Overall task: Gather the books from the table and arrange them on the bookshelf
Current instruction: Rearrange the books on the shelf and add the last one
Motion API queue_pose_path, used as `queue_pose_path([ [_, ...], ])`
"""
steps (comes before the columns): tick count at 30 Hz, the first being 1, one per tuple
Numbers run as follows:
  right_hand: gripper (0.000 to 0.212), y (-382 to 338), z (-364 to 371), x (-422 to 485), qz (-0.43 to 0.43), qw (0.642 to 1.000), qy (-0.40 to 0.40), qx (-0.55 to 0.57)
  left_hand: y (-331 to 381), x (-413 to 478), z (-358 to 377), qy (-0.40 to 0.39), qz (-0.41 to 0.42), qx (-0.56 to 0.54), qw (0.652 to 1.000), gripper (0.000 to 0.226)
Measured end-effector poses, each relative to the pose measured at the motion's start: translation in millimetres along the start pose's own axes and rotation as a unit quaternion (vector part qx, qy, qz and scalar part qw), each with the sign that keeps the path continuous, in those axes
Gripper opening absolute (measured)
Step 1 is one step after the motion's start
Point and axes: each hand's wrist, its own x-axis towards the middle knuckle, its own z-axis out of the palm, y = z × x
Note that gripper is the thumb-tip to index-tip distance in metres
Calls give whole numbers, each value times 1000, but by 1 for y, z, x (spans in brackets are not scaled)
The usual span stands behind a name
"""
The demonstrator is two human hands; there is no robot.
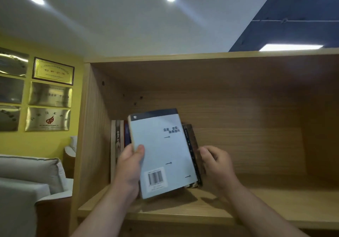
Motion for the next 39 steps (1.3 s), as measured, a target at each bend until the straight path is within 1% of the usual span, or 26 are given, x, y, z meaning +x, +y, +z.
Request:
queue_pose_path([
  [1, 47, 0, -1, 0, 59, 995, -39, 76, -2, 3, 10, -18, -22, -7, 1000, 17],
  [2, 51, -2, -4, 2, 125, 980, -73, 135, -4, 6, 19, -33, -37, -11, 999, 18],
  [3, 50, -3, -8, 3, 183, 962, -100, 175, -6, 9, 29, -48, -46, -17, 998, 17],
  [4, 46, -3, -11, 5, 219, 947, -115, 203, -7, 11, 37, -61, -48, -20, 997, 17],
  [6, 41, -4, -17, 7, 242, 939, -111, 219, -11, 17, 49, -87, -35, -3, 996, 17],
  [7, 39, -3, -18, 8, 248, 939, -94, 217, -12, 19, 52, -101, -23, 28, 994, 17],
  [9, 33, -3, -22, 8, 240, 945, -44, 216, -12, 26, 49, -119, 9, 124, 985, 19],
  [11, 27, -5, -26, 10, 216, 948, 32, 230, -16, 36, 35, -100, 44, 176, 978, 16],
  [13, 22, -6, -31, 12, 194, 942, 126, 244, -25, 47, 14, -38, 90, 220, 970, 10],
  [15, 20, -5, -36, 13, 176, 932, 209, 238, -33, 53, -3, 37, 133, 309, 941, 6],
  [16, 20, -5, -38, 13, 163, 931, 239, 224, -37, 55, -9, 70, 138, 339, 928, 11],
  [17, 20, -5, -40, 12, 148, 932, 261, 201, -38, 56, -10, 94, 127, 337, 928, 20],
  [19, 19, -5, -41, 11, 116, 944, 276, 139, -40, 57, -10, 115, 80, 321, 937, 39],
  [20, 19, -3, -40, 11, 107, 950, 273, 102, -41, 57, -9, 117, 66, 325, 936, 41],
  [22, 21, 3, -35, 13, 109, 962, 249, 10, -46, 57, -9, 101, 63, 341, 933, 35],
  [23, 22, 7, -32, 14, 121, 966, 223, -46, -48, 57, -7, 85, 57, 337, 936, 32],
  [25, 25, 12, -24, 14, 149, 971, 145, -120, -48, 55, -4, 39, 12, 298, 954, 31],
  [26, 27, 14, -17, 13, 159, 973, 108, -128, -48, 56, -3, 19, -16, 270, 963, 34],
  [28, 30, 14, -5, 9, 170, 977, 39, -123, -42, 60, -1, 8, -46, 219, 975, 49],
  [30, 32, 19, 4, 10, 173, 976, -22, -133, -36, 64, -1, 4, -42, 200, 979, 65],
  [31, 33, 18, 7, 10, 181, 973, -59, -130, -34, 66, 0, -1, -39, 197, 980, 70],
  [33, 37, 16, 8, 12, 214, 966, -123, -83, -34, 67, 1, -5, -33, 192, 981, 71],
  [35, 34, 14, 9, 14, 243, 956, -163, -34, -36, 67, 3, -7, -20, 182, 983, 69],
  [37, 32, 12, 11, 15, 251, 951, -178, -18, -37, 68, 5, -12, -12, 180, 984, 69],
  [39, 37, 11, 18, 17, 253, 950, -183, -9, -36, 70, 5, -20, 7, 187, 982, 68],
])
